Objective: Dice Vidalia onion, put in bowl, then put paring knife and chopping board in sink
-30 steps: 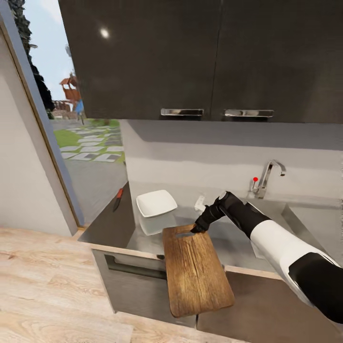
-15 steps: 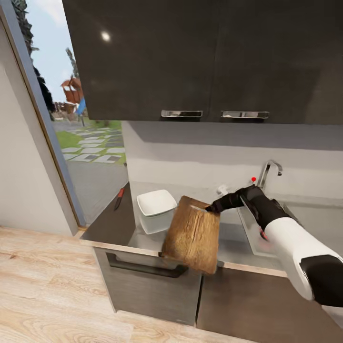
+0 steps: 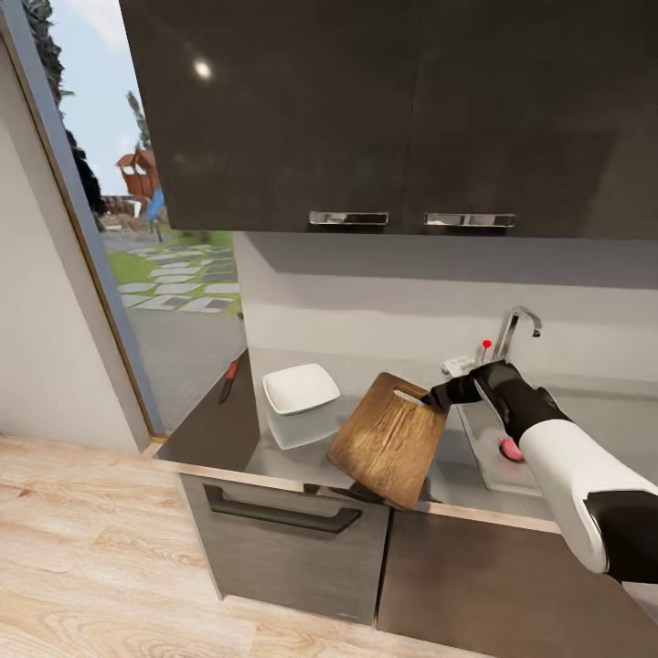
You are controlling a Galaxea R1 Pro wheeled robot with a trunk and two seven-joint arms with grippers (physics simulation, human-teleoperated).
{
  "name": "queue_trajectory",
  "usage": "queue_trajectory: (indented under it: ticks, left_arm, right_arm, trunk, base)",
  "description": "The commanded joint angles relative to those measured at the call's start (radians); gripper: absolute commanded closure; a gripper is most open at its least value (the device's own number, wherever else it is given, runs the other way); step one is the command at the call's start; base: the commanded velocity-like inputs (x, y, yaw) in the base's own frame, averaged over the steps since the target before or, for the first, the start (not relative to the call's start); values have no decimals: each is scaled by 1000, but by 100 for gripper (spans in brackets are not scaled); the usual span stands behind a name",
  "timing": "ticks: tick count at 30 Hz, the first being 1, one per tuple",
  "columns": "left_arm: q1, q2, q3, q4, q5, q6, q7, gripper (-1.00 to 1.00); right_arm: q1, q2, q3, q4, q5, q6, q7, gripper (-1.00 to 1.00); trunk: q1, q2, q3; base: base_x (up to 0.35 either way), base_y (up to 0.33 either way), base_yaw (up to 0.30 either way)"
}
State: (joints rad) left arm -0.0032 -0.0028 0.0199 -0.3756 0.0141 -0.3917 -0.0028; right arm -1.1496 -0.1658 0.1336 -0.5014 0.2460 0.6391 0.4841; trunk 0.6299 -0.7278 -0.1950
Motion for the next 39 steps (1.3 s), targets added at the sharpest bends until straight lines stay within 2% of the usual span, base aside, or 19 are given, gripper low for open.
queue_trajectory:
  ticks: [1, 2, 4, 6, 7, 10, 14, 18, 21, 24, 27, 30, 32, 36, 39]
  left_arm:
    - [0, 0, 2, 0, 1, -2, 0, -100]
    - [0, 0, 2, 0, 1, -2, 0, -100]
    - [0, 0, 2, 0, 1, -2, 0, -100]
    - [0, 0, 2, 0, 1, -2, 0, -100]
    - [0, 0, 2, 0, 1, -2, 0, -100]
    - [0, 0, 2, 1, 2, -2, 0, -100]
    - [0, 0, 1, 1, 3, -2, 0, -100]
    - [0, 0, 1, 4, 3, -2, 0, -100]
    - [0, -1, 2, 15, 2, -2, 0, -100]
    - [0, -1, 2, 20, 2, -2, 0, -100]
    - [0, -2, 2, 22, 1, -2, 0, -100]
    - [0, -2, 2, 23, 1, -2, 0, -100]
    - [0, -2, 2, 23, 1, -2, 0, -100]
    - [0, -2, 2, 23, 0, -2, 0, -100]
    - [0, -3, 2, 23, 0, -2, 0, -100]
  right_arm:
    - [-1, -3, -11, 12, 8, 2, 6, 100]
    - [-1, -7, -70, 29, 7, 2, -9, 100]
    - [-1, -7, -156, 36, 7, 2, -59, 100]
    - [-1, -7, -248, 38, 6, 1, -156, 100]
    - [-1, -7, -271, 39, 6, 0, -197, 100]
    - [-1, -7, -303, 41, 5, -2, -288, 100]
    - [-1, -9, -330, 42, 2, -3, -319, 100]
    - [-1, -6, -417, 43, 0, -7, -373, 100]
    - [-1, -2, -492, 46, -1, -10, -469, 100]
    - [-1, -2, -514, 57, -2, -27, -515, 100]
    - [-1, -3, -529, 95, -6, -82, -547, 100]
    - [-1, -2, -565, 155, -17, -157, -576, 100]
    - [-1, -1, -619, 191, -27, -214, -616, 100]
    - [-1, 1, -690, 206, -35, -258, -709, 100]
    - [-1, 3, -712, 209, -39, -270, -769, 100]
  trunk:
    - [0, -1, -1]
    - [0, -1, -1]
    - [0, -1, -1]
    - [0, -1, -1]
    - [0, -1, -1]
    - [0, -1, -1]
    - [0, -1, -1]
    - [0, -1, -1]
    - [0, -1, -1]
    - [0, -1, -1]
    - [0, -1, -1]
    - [0, -1, -1]
    - [0, -1, -1]
    - [0, -1, -1]
    - [0, -1, -1]
  base:
    - [0, 0, 0]
    - [0, 0, 0]
    - [0, 0, 0]
    - [0, 0, 0]
    - [0, 0, 0]
    - [0, 0, 0]
    - [0, 0, 0]
    - [0, 0, 0]
    - [0, 0, 0]
    - [0, 0, 0]
    - [0, 0, 0]
    - [0, 0, 0]
    - [0, 0, 0]
    - [0, 0, 0]
    - [0, 0, 0]
